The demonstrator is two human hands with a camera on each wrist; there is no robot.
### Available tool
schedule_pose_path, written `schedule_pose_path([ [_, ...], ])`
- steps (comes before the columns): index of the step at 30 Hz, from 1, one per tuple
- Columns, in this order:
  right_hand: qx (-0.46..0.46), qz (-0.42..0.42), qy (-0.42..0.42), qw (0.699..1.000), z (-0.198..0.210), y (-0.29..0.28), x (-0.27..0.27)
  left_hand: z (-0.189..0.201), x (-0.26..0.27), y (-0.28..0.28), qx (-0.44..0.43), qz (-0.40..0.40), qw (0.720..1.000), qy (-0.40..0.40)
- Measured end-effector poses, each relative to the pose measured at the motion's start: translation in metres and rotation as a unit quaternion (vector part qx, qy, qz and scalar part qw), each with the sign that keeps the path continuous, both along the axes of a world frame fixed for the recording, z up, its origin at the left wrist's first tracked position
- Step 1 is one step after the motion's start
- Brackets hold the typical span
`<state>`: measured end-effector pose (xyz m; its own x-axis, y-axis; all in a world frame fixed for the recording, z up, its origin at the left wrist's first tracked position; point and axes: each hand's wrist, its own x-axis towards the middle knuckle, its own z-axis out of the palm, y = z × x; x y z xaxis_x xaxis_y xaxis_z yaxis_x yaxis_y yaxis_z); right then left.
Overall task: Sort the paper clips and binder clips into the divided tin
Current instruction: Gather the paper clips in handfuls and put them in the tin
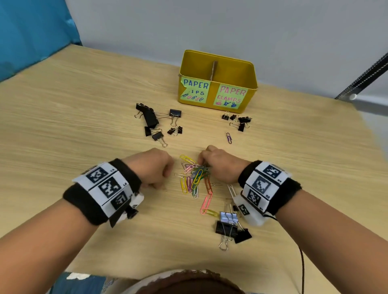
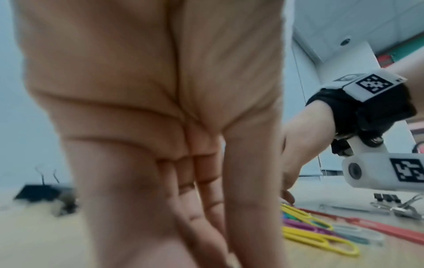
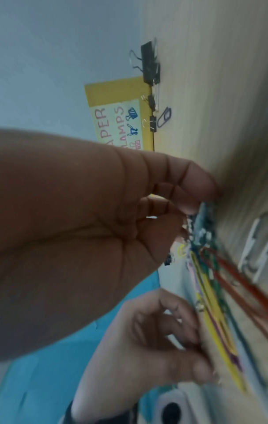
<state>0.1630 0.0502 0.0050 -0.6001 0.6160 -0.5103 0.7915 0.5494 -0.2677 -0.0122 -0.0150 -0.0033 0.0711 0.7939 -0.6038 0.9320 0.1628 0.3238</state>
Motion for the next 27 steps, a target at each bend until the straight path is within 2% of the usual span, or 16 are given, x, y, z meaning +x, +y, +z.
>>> schedule_pose_path([
  [3, -0.016, -0.035, 0.031, 0.999, 0.009, 0.015, 0.001, -0.003, 0.014, 0.012, 0.029, 0.020, 0.998, -0.061],
  [6, 0.070, -0.171, 0.081, 0.980, 0.010, 0.053, 0.010, 0.002, 0.029, 0.024, 0.123, 0.014, 0.992, -0.038],
  [8, 0.115, -0.198, 0.036, 0.973, 0.003, 0.070, 0.017, 0.006, 0.038, 0.029, 0.158, 0.014, 0.987, -0.030],
  [10, 0.114, -0.185, -0.002, 0.976, -0.006, 0.073, 0.020, 0.004, 0.042, 0.033, 0.145, -0.008, 0.989, -0.013],
  [12, 0.086, -0.156, 0.015, 0.984, -0.009, 0.061, 0.018, 0.002, 0.044, 0.033, 0.123, -0.033, 0.992, -0.009],
  [16, 0.007, -0.055, 0.058, 0.997, -0.002, 0.022, 0.021, 0.001, 0.038, 0.024, 0.096, -0.059, 0.991, -0.075],
  [19, -0.004, -0.054, 0.061, 0.997, 0.005, 0.003, 0.044, 0.003, 0.025, 0.010, 0.065, -0.046, 0.992, -0.098],
  [23, 0.002, -0.094, -0.040, 0.995, 0.010, -0.014, 0.069, 0.007, 0.029, -0.003, 0.033, -0.039, 0.998, -0.036],
  [27, 0.017, -0.073, -0.055, 0.996, 0.006, -0.022, 0.051, 0.005, 0.067, -0.009, 0.065, -0.062, 0.996, 0.023],
])
